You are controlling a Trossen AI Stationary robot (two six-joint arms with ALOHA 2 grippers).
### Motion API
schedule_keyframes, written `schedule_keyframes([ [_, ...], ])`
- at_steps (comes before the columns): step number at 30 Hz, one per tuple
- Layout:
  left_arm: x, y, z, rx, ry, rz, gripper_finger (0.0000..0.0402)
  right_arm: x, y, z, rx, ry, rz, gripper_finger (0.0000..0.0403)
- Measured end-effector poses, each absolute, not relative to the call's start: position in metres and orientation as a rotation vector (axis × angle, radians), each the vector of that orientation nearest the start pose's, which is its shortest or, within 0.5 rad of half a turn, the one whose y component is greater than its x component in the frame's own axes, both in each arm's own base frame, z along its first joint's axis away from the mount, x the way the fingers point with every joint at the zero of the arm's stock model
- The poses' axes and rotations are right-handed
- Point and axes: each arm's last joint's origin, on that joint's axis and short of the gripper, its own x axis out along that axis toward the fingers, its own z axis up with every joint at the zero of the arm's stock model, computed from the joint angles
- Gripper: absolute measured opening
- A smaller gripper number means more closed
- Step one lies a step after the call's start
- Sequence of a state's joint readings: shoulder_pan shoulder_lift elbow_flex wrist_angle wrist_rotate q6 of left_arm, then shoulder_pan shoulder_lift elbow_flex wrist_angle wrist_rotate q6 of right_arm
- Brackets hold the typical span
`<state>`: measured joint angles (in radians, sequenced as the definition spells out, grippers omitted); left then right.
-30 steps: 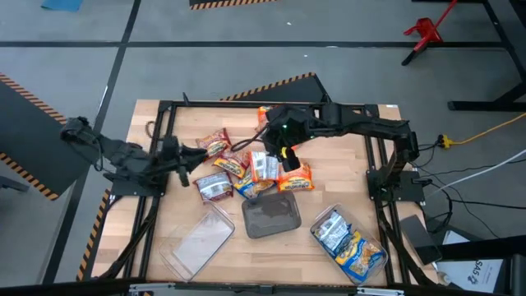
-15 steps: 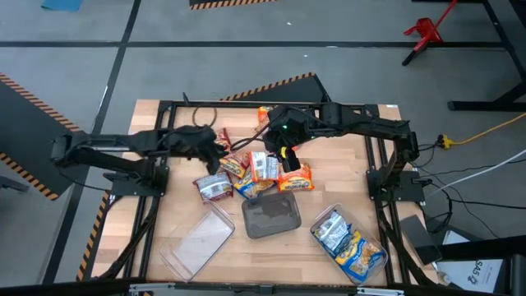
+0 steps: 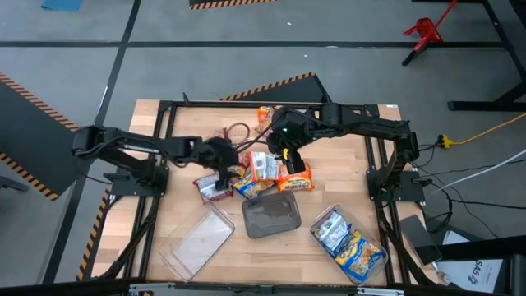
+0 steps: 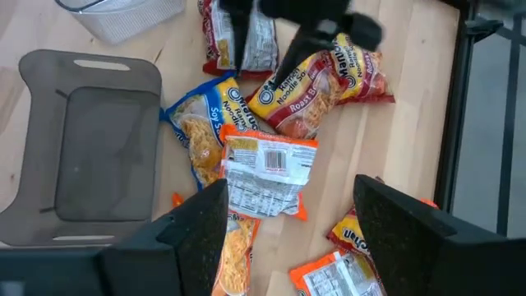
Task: Sort Maruchan noodles
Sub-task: Put the blue noodle pack into the right transparent bin
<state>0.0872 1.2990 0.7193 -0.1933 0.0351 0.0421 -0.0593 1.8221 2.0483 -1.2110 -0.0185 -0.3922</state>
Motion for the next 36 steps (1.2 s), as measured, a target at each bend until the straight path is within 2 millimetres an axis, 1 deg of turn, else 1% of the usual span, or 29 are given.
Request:
schedule_keyframes([
  [7,0.266,0.004,0.186,0.095,0.844,0.008,0.0197,0.362,-0.021,0.391,-0.317,0.995,0.158,0.0246],
  [19,0.279,-0.011,0.149,0.134,0.949,-0.022,0.0197,0.362,-0.021,0.391,-0.317,0.997,0.158,0.0246],
  [23,0.281,-0.015,0.143,0.147,0.966,-0.033,0.0197,0.362,-0.021,0.391,-0.317,0.997,0.158,0.0246],
  [31,0.285,-0.015,0.129,0.172,1.008,-0.004,0.0196,0.362,-0.021,0.391,-0.302,0.998,0.150,0.0246],
  [36,0.285,-0.013,0.126,0.182,1.017,0.073,0.0195,0.362,-0.021,0.391,-0.274,1.000,0.135,0.0246],
])
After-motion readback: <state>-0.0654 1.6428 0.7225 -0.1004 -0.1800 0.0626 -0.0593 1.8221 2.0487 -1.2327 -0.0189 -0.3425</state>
